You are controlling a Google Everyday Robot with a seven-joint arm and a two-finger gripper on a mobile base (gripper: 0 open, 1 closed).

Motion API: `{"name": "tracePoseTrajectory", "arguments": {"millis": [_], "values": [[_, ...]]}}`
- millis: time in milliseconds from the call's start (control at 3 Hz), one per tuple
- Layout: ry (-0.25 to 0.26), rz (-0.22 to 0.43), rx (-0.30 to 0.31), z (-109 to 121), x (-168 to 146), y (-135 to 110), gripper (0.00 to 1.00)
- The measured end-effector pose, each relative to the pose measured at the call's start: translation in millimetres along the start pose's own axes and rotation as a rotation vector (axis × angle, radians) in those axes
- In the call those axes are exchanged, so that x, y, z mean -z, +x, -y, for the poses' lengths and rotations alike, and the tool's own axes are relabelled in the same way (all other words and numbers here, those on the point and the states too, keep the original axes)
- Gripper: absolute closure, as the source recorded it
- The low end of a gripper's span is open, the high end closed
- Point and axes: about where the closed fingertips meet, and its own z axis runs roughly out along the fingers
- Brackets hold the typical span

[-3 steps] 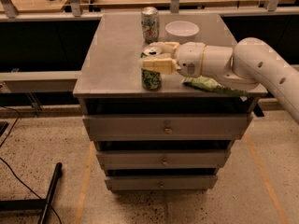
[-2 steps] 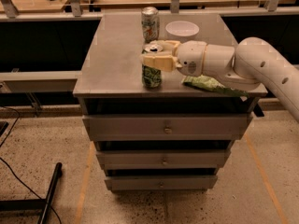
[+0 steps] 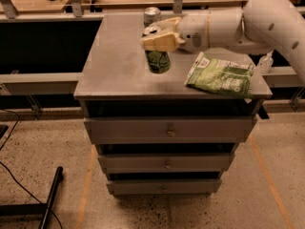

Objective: Knock green can over

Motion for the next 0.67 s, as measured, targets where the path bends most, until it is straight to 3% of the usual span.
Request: {"name": "tracePoseTrajectory", "arguments": {"millis": [333, 667], "values": [[-0.01, -0.207, 0.047, 20, -4, -21, 1.0], [-0.022, -0.359, 0.027, 41, -17, -1, 1.0]]}}
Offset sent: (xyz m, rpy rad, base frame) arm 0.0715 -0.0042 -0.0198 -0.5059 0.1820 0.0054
